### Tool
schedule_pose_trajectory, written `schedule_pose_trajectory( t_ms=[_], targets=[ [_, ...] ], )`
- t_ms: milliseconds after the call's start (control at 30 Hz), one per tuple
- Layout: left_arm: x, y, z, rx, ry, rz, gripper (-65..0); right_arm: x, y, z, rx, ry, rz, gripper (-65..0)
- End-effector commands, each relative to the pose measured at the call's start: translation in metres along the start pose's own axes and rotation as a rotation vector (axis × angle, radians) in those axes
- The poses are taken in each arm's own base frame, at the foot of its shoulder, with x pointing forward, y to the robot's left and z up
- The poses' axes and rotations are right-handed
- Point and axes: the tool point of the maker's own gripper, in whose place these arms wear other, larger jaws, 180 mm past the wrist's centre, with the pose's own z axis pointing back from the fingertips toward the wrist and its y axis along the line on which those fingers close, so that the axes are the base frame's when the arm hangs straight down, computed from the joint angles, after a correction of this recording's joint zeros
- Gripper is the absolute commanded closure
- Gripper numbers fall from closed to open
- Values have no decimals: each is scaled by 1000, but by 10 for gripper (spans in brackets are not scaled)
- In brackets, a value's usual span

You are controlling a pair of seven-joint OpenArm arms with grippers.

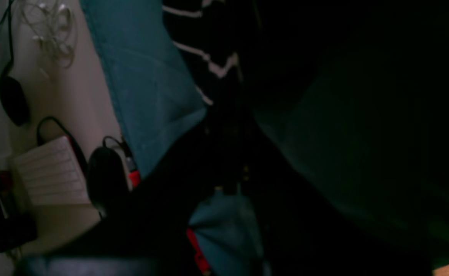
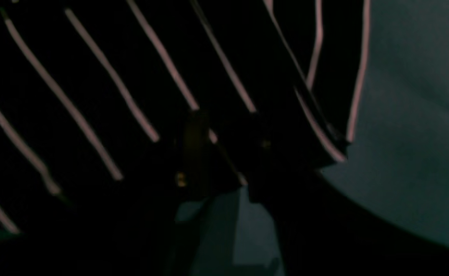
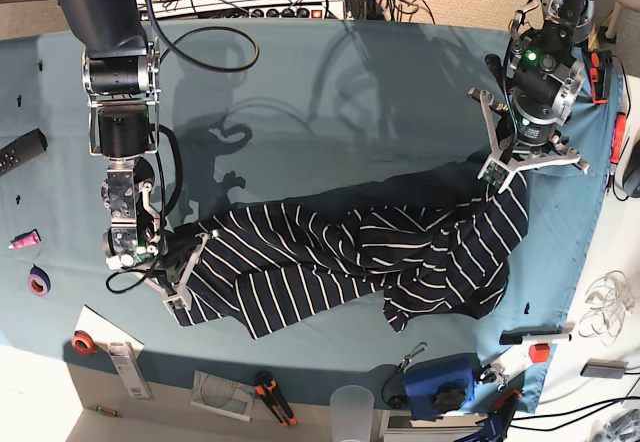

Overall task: Layout the t-shirt on the table in an organized manner, then fold the t-shirt properly
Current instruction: 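Lower the right gripper onto the shirt's end and grasp it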

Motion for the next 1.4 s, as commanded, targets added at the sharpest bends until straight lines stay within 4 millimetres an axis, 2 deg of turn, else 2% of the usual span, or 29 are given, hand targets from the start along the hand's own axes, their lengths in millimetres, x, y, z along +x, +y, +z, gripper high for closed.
schedule_pose_trajectory(
  t_ms=[0, 33, 133, 300, 433, 633, 733, 833, 900, 1033, 1300, 1367],
  targets=[
    [7, 12, 3, 44, -29, -9, 0, -14, -8, 3, -20, 91, 10, -48],
    [7, 13, 3, 50, -28, -12, 0, -22, -8, 4, -21, 134, 10, 0],
    [7, 15, 3, 62, -29, -3, 0, -39, -13, 8, -31, 217, 8, 0],
    [12, 19, 4, 77, -49, 18, 0, -51, -31, 21, -64, 215, 21, 0],
    [12, 19, 4, 77, -51, 18, 0, -60, -37, 46, -59, 186, 37, 0],
    [14, 19, 4, 78, -58, 18, 0, -72, -35, 88, -44, 124, 123, 0],
    [13, 19, 4, 77, -56, 18, 0, -98, -38, 95, -73, 170, 170, 0],
    [13, 19, 4, 77, -56, 18, 0, -129, -32, 94, -64, 230, 198, 0],
    [14, 19, 4, 78, -58, 18, 0, -138, -25, 92, -49, 235, 208, 0],
    [14, 19, 4, 78, -61, 18, 0, -124, -21, 90, -41, 163, 211, 0],
    [14, 19, 4, 77, -61, 19, 0, -63, -40, 106, -119, 54, 212, 0],
    [14, 19, 4, 78, -61, 18, 0, -50, -41, 109, -123, 23, 215, -129]
  ],
)
